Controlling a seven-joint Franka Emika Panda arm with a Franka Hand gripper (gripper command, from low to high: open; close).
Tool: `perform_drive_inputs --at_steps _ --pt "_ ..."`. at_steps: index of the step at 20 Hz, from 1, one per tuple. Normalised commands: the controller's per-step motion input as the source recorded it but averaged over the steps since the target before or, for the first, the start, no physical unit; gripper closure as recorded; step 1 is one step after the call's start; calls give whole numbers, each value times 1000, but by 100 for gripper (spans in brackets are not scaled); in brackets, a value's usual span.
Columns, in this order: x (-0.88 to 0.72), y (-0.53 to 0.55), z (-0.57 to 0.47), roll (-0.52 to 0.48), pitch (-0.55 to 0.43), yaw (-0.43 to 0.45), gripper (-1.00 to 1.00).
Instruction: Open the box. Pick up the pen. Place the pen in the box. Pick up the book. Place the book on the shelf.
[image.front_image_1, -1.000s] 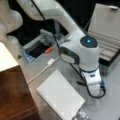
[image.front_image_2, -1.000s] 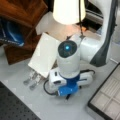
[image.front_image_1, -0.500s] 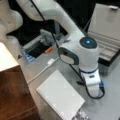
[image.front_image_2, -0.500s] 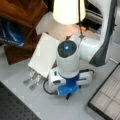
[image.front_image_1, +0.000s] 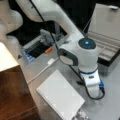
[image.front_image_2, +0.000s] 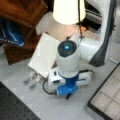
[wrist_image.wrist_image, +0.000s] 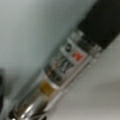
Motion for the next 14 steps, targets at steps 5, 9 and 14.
perform_drive_inputs --at_steps 5,9,14 --pt "-204 155 -182 -187 -116 47 100" --pt "-220 161 -171 -160 -106 36 100" --pt "-262 193 -104 -174 -93 1 100"
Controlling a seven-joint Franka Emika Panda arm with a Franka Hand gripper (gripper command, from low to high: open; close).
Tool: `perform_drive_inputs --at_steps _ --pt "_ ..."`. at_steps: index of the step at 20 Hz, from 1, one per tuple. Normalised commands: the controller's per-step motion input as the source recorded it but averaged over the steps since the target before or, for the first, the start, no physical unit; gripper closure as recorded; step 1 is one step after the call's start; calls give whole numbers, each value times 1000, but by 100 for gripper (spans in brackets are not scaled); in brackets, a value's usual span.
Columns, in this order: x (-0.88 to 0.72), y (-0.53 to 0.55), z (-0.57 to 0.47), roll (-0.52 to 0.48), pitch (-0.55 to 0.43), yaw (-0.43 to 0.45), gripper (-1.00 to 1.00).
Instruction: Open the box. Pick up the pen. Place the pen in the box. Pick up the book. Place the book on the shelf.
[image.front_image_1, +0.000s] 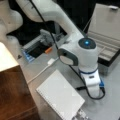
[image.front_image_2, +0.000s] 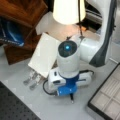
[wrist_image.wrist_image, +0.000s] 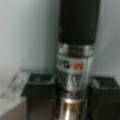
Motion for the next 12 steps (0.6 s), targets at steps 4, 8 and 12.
perform_drive_inputs --at_steps 4,8,12 --pt "-299 196 60 -189 -55 -104 100" --pt "-285 129 295 -201 -26 -129 100" --pt "-203 73 317 -186 -31 -147 100"
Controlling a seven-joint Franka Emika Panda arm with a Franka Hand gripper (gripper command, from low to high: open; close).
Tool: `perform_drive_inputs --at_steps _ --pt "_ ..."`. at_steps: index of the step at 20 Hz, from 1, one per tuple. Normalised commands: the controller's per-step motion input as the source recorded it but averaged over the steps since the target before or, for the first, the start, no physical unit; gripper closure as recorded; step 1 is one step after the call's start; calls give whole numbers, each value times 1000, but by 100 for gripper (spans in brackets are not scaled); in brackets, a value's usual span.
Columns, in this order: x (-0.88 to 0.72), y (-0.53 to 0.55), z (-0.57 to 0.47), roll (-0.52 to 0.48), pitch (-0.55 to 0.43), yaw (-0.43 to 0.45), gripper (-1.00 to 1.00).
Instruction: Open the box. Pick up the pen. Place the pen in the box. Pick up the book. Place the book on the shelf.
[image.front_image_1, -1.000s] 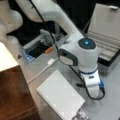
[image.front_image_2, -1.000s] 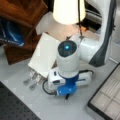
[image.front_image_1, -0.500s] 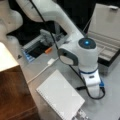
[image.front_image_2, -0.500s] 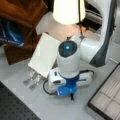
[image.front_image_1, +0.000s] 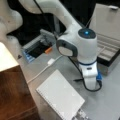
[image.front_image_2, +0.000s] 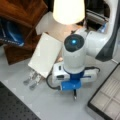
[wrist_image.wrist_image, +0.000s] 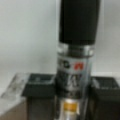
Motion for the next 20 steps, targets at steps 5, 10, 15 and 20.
perform_drive_inputs --at_steps 5,10,15,20 --pt "-143 48 270 -128 -26 -176 100" --pt "-111 82 287 -74 -10 -290 100" --pt "-63 158 223 -56 3 -380 100" --pt "-88 177 146 -9 52 -344 100"
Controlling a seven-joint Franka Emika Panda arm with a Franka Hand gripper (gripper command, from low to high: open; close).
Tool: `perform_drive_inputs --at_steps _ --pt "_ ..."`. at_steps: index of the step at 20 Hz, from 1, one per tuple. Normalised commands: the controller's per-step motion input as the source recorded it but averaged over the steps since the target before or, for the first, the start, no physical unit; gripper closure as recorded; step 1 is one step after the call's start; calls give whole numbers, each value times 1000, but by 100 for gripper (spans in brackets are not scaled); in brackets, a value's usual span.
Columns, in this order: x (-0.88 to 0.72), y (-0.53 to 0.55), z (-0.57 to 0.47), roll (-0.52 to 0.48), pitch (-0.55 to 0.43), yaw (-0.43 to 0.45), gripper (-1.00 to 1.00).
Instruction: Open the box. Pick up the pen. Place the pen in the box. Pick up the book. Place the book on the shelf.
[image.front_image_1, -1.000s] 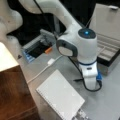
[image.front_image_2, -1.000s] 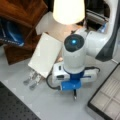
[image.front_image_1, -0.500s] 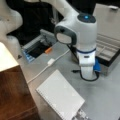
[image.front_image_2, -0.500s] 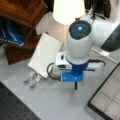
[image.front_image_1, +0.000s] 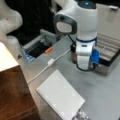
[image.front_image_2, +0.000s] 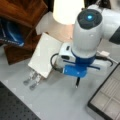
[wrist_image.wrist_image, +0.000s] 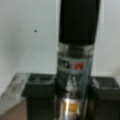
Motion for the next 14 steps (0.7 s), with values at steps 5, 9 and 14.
perform_drive_inputs --at_steps 5,9,14 --pt "-191 248 157 31 95 -299 100" --pt "-195 337 76 93 36 -409 100" --pt "-190 350 18 84 6 -373 100"
